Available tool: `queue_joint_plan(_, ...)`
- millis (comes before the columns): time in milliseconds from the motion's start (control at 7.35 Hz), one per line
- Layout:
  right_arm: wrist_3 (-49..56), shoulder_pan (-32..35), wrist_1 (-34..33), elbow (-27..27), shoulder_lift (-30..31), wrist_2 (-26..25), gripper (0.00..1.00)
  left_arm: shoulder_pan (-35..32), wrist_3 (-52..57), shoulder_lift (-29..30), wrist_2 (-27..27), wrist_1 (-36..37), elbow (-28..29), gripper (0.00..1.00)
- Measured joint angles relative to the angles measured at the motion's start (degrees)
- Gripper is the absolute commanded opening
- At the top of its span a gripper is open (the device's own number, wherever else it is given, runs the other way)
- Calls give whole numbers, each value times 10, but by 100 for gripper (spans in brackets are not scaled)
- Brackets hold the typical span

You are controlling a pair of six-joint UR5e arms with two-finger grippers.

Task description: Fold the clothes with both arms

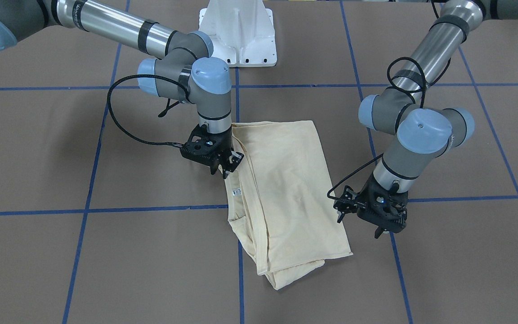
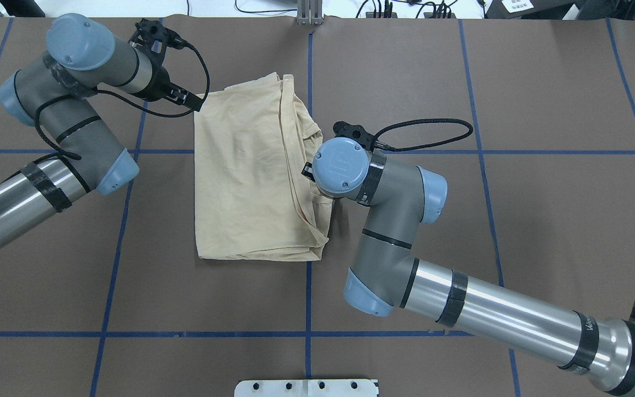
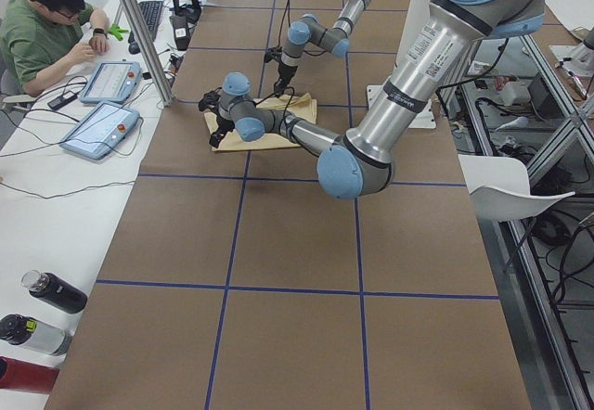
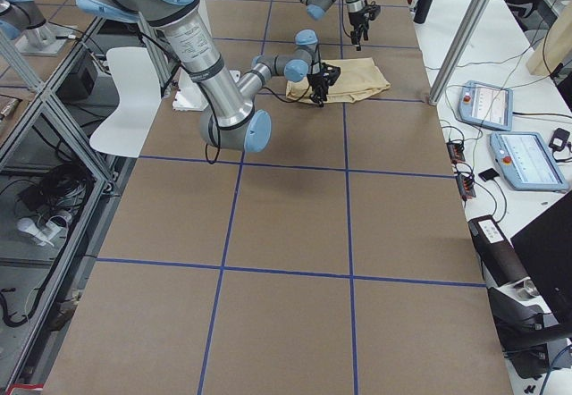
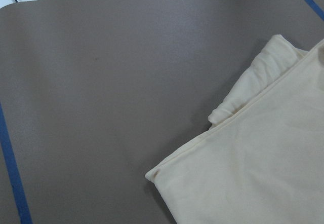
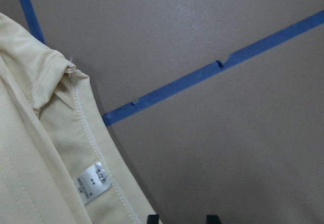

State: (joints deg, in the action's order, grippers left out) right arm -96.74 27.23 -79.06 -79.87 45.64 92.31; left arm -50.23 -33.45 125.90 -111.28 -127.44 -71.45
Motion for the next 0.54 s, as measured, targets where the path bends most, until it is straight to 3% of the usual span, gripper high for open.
queue_joint_plan(544, 0, -8, -12, -6, 0, 1, 42, 0, 0, -3, 0, 0, 0, 100)
